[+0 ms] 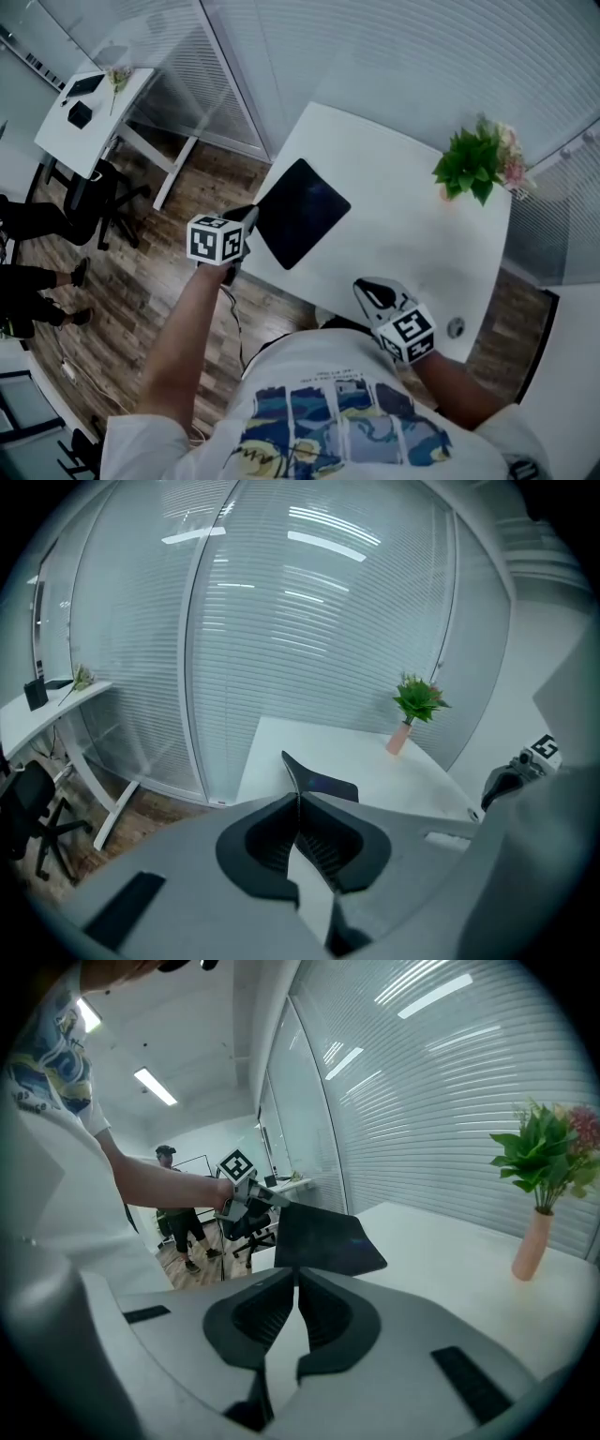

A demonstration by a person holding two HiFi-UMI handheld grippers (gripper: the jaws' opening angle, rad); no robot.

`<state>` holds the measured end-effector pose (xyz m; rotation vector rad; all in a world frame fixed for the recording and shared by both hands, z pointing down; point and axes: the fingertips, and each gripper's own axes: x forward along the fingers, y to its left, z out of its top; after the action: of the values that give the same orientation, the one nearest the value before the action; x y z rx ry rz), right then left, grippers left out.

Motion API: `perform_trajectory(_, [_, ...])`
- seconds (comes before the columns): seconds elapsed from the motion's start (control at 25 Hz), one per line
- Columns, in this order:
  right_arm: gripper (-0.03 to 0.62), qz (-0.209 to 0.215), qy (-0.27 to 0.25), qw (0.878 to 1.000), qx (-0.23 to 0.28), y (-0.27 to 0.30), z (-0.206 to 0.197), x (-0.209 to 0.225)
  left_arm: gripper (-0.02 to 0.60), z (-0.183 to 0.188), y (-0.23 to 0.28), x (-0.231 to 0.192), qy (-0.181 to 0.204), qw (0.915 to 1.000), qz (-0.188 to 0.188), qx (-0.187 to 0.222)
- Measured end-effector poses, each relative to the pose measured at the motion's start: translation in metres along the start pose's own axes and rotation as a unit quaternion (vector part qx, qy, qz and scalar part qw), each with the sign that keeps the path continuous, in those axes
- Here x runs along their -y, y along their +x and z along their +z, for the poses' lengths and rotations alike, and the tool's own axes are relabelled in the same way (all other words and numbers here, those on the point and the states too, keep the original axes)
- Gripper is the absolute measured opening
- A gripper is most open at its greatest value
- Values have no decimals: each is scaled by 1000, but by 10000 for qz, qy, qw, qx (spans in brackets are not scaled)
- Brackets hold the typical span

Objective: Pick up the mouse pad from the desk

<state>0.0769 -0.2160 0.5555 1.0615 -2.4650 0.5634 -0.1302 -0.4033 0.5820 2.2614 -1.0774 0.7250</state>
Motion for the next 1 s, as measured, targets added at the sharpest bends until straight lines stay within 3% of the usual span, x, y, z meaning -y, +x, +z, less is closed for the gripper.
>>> perform_trajectory(0.28, [18,-65,13,10000,69,-6,1,-2,9,38,-16,39,296,9988,-324,208])
perform_trajectory(1.0, [18,-77,84,9998,143,-21,-2,-5,9,120,-79,79,1008,9918,-584,529])
